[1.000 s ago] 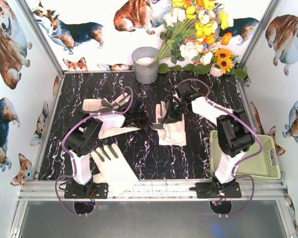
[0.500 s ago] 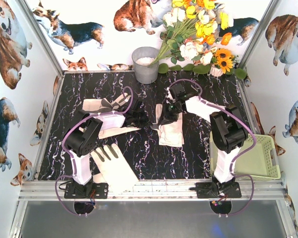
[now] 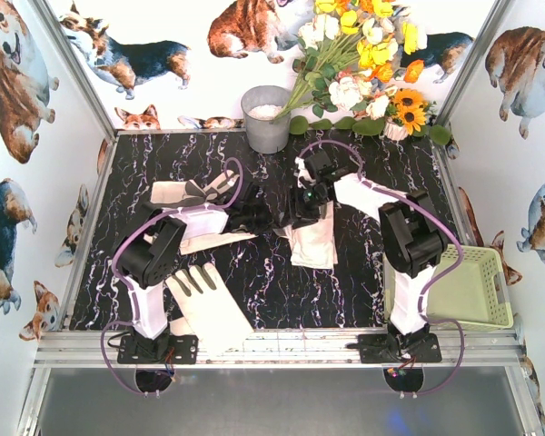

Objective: Put the gloves into the storage basket
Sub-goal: Turn over the glove in the glove, then adjust the glove at the center of the board, then pick up the glove from the center of the board.

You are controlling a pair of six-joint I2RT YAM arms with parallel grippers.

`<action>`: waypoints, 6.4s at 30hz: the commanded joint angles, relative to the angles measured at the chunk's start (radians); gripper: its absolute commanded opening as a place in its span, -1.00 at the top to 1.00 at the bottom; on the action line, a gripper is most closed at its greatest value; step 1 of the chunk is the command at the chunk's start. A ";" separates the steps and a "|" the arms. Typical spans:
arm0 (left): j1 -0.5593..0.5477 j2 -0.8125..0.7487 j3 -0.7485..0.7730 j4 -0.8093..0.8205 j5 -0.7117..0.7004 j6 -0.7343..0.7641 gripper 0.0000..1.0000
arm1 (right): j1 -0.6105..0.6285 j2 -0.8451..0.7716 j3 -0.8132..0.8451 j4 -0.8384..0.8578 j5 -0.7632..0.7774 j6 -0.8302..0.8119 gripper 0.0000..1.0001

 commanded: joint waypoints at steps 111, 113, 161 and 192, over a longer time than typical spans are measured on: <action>-0.043 -0.091 0.116 -0.249 -0.200 0.129 0.40 | -0.297 -0.075 -0.024 -0.134 0.056 -0.219 0.40; -0.043 -0.119 0.125 -0.263 -0.209 0.134 0.25 | -0.297 -0.101 -0.018 -0.146 0.060 -0.218 0.27; -0.083 0.106 0.290 -0.261 0.011 0.145 0.34 | -0.434 0.024 -0.079 -0.065 -0.210 -0.120 -0.36; -0.054 0.103 0.150 -0.276 -0.027 0.138 0.67 | -0.343 0.089 -0.135 0.010 -0.254 -0.065 -0.30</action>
